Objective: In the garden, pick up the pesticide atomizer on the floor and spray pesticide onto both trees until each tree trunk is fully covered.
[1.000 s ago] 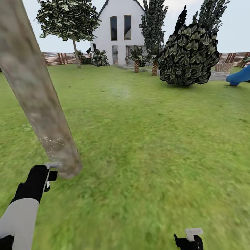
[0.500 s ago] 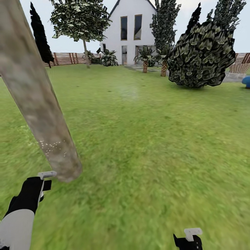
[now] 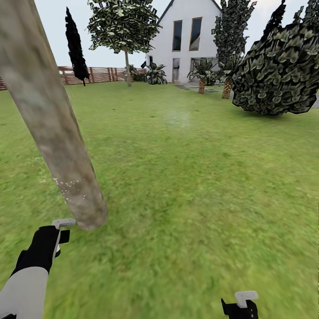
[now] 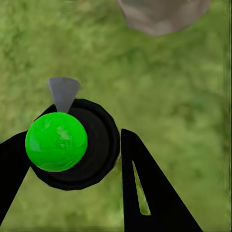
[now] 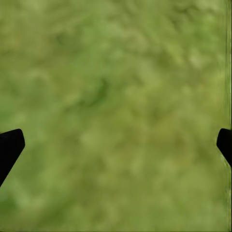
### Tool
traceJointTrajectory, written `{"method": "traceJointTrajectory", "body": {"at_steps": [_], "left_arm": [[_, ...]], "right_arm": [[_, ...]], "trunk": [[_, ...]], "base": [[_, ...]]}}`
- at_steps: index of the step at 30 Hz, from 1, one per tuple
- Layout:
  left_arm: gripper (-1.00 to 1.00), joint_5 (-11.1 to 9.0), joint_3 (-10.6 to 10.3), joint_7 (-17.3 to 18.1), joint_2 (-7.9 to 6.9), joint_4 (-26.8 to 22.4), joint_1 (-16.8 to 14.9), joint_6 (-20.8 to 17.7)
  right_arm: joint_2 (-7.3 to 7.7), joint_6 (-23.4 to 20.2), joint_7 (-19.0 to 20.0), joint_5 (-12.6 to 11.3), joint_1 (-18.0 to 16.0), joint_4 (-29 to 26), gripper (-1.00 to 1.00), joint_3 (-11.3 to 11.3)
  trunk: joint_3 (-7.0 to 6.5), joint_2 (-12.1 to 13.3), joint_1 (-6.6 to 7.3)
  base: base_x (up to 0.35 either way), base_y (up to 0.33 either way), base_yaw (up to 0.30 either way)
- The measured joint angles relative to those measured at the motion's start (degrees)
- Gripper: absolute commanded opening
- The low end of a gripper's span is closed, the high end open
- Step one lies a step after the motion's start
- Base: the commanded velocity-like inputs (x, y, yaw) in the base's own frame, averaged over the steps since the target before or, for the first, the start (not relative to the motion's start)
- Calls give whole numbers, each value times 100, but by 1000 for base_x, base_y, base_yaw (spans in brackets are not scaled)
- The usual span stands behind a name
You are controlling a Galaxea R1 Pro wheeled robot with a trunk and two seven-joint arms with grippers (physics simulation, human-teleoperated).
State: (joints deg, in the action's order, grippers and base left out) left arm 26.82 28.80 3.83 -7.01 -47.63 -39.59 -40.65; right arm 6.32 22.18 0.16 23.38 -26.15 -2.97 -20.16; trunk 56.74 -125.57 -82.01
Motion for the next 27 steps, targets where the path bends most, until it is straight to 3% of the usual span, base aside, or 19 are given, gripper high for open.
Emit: {"method": "traceJointTrajectory", "body": {"at_steps": [11,22,27], "left_arm": [[-100,0,0,-2,-1,-4,0,0],[-100,13,32,-2,-21,-12,2,-3],[-100,-25,43,3,-21,-11,1,1]], "right_arm": [[-3,-2,0,0,0,0,100,0],[-9,-2,0,1,-1,4,100,6],[-8,-1,-3,1,-1,2,100,5]], "trunk": [[0,0,0],[0,0,1],[0,0,-1]], "base": [[112,-265,17],[137,-246,263],[79,-45,276]]}}
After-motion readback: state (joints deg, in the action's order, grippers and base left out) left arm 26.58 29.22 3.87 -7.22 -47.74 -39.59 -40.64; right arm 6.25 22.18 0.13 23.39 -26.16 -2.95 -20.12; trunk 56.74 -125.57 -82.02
